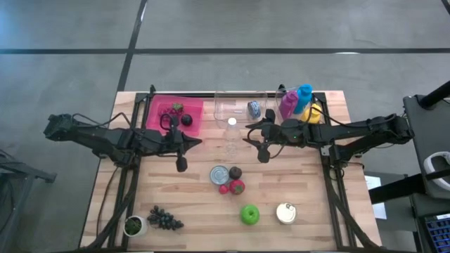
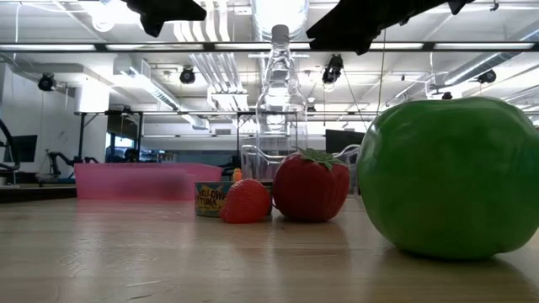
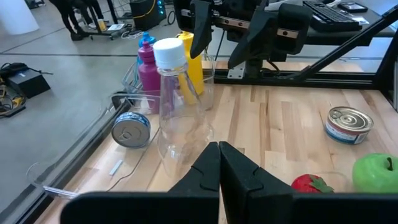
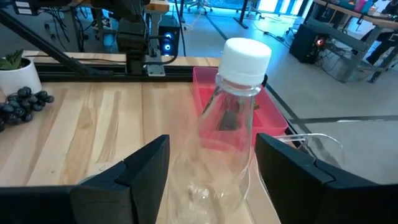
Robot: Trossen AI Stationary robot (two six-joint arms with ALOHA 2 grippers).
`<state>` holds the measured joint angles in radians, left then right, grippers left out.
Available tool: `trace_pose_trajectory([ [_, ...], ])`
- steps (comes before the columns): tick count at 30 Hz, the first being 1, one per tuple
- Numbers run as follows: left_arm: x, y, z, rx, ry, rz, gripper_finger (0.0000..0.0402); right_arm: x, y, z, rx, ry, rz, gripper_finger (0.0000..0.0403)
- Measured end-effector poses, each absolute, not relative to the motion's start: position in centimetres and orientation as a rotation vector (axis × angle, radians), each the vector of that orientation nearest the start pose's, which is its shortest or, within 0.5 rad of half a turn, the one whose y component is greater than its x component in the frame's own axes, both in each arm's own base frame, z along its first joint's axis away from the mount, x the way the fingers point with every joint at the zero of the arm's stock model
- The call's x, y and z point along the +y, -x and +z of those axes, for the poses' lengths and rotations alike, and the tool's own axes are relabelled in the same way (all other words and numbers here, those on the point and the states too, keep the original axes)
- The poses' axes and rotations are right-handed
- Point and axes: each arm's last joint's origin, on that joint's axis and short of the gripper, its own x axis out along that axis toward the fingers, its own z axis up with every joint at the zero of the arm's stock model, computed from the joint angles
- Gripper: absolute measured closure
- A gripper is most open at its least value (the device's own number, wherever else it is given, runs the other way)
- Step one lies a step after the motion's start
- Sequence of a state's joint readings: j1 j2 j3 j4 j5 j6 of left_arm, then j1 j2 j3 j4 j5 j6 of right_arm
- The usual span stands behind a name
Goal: Pick & Place Food Item
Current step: Put the transparent water bottle into the right transparent bin
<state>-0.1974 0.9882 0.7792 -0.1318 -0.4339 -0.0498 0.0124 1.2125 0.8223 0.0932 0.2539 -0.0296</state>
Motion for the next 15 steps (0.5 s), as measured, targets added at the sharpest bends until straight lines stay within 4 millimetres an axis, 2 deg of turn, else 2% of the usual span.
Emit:
trace_pose_trajectory([
  [7, -3.03, -21.37, 30.04, 0.319, -0.056, 0.242, 0.0400, -0.39, -26.85, 28.52, 0.298, 0.069, -0.235, 0.0160],
  [15, -3.03, -21.37, 30.03, 0.319, -0.054, 0.243, 0.0400, -0.38, -26.86, 28.54, 0.297, 0.068, -0.235, 0.0170],
])
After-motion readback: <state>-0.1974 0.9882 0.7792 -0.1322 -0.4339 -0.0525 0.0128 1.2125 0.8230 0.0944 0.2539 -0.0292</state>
